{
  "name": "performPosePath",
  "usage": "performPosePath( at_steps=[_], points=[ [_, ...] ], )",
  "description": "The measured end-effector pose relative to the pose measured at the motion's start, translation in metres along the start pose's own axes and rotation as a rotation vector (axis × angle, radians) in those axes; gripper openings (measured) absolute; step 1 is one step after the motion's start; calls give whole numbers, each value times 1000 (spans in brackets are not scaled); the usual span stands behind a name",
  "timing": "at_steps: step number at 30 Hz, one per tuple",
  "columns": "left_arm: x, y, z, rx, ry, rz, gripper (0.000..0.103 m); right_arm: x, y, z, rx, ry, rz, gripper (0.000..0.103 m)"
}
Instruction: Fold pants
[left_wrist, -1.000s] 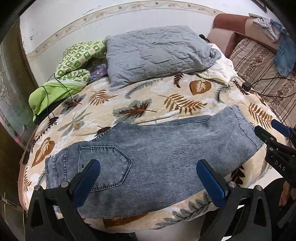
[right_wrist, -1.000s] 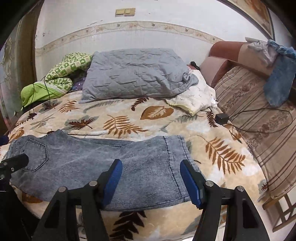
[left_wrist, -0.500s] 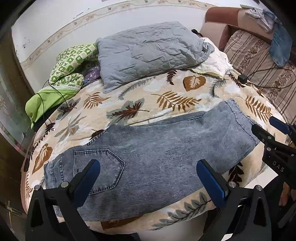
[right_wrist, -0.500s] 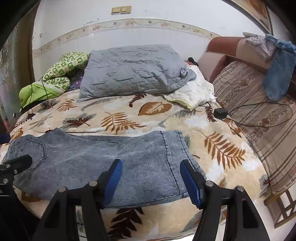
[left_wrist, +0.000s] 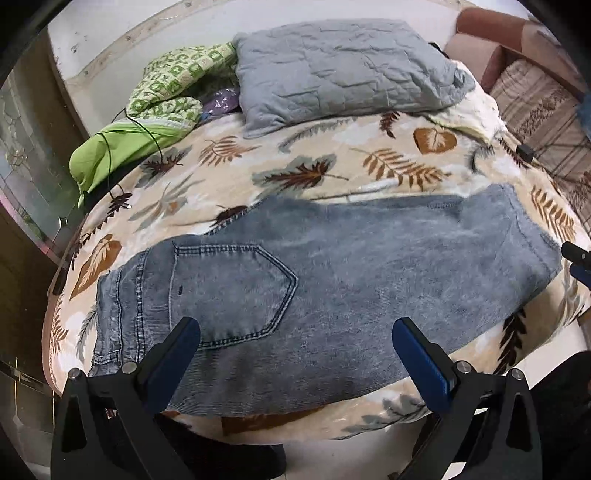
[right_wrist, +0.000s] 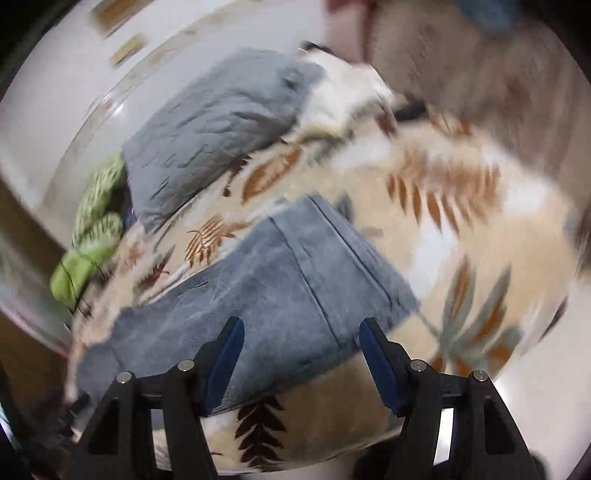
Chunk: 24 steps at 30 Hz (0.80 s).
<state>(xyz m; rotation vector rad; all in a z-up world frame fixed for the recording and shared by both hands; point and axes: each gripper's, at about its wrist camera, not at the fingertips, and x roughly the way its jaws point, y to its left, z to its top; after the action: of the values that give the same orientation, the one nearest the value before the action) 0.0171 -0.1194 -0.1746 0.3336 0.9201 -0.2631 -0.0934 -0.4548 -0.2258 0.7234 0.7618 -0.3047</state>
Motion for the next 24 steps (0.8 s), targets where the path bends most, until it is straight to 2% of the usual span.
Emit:
performPosePath(
  at_steps=[5,11,18,24],
  points=[
    [8,-11,-4,41,22,-24,103,16,-37,-10,180,54,82,68],
    [18,-16,-4,54,45,-27,103,30,-61,-16,287,61,129,68],
    [30,-25,2,80,54,-12,103,37,-57,-8,267,55,109,68],
    [40,-40,6,109,74,-48,103,43,-67,-2,312,20,141,68]
  ],
)
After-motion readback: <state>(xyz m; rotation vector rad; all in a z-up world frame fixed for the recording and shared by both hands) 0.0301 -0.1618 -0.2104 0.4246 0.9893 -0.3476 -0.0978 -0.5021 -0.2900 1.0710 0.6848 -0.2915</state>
